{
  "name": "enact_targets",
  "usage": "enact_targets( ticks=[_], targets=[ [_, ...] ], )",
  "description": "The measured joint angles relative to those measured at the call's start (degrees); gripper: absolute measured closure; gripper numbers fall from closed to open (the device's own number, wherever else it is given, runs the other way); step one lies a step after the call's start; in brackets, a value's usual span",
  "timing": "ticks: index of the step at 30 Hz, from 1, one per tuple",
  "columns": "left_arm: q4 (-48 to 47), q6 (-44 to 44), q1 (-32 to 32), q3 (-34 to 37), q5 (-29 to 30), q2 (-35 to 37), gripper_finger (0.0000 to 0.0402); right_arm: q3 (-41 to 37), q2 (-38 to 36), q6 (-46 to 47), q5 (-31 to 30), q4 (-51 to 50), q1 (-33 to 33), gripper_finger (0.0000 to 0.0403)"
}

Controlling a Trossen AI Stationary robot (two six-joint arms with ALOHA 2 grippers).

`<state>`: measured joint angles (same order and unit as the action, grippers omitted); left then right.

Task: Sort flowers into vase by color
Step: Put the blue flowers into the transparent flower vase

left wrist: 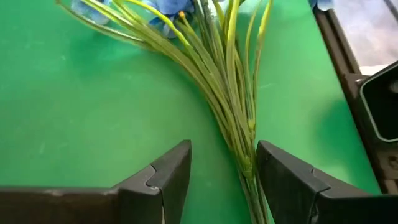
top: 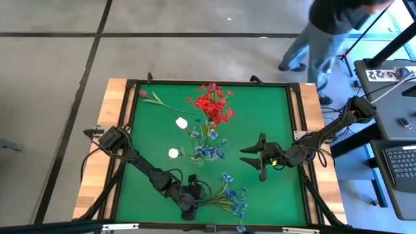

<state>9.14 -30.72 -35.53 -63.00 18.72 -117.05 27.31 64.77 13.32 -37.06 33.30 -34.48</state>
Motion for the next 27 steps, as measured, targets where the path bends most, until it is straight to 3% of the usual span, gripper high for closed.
enact_targets(
  ticks=[15,19,27],
  targets=[
    [1.33,1.17,-0.81,-0.18,4.89,-3.00,0.0233,0.00,0.00,0.04,-1.51,-0.48,0.02,0.0256],
    [1.27,1.44,-1.09,-0.15,6.24,-3.11,0.0270,0.00,0.00,0.07,-1.51,-0.48,0.00,0.0256],
    [0.96,-2.65,-1.22,-0.07,7.06,-3.01,0.0389,0.00,0.00,0.07,-1.53,-0.46,0.01,0.0256]
  ],
)
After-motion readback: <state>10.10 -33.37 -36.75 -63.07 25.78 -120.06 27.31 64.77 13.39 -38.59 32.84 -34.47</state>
